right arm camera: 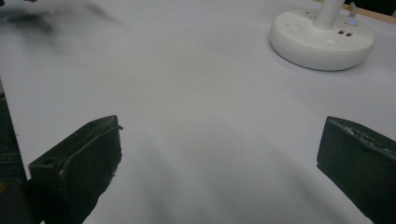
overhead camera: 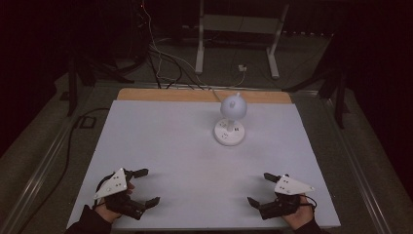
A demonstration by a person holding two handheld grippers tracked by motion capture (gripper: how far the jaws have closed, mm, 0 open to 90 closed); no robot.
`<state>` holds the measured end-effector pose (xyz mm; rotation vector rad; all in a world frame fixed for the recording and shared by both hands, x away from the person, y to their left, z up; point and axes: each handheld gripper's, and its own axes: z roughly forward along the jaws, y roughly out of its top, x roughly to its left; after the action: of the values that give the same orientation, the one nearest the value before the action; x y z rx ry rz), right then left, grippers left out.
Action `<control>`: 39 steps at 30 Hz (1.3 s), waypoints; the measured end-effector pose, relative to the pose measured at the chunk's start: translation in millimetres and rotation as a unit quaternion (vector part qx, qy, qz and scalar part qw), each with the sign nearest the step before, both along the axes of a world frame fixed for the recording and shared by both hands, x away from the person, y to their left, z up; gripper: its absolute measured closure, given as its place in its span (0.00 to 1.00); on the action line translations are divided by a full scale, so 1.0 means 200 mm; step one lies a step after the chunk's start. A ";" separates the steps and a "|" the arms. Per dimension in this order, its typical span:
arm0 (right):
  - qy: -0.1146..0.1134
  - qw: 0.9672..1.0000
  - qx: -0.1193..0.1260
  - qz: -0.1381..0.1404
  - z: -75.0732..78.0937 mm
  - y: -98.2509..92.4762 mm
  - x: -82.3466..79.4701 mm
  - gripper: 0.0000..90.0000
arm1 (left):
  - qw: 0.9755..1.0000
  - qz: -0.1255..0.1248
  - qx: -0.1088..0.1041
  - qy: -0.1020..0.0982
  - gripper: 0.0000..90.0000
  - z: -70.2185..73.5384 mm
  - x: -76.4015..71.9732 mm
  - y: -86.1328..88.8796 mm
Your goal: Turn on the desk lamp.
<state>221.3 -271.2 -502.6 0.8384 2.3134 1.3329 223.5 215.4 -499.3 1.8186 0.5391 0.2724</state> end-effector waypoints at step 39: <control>0.022 0.999 0.017 0.032 0.11 0.11 0.01 0.00 | 1.000 0.003 -0.002 0.002 0.00 0.00 0.00 0.00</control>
<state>223.1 -249.7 -479.9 0.8193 2.3760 1.3962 223.2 214.7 -499.2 1.8151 0.5483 0.2721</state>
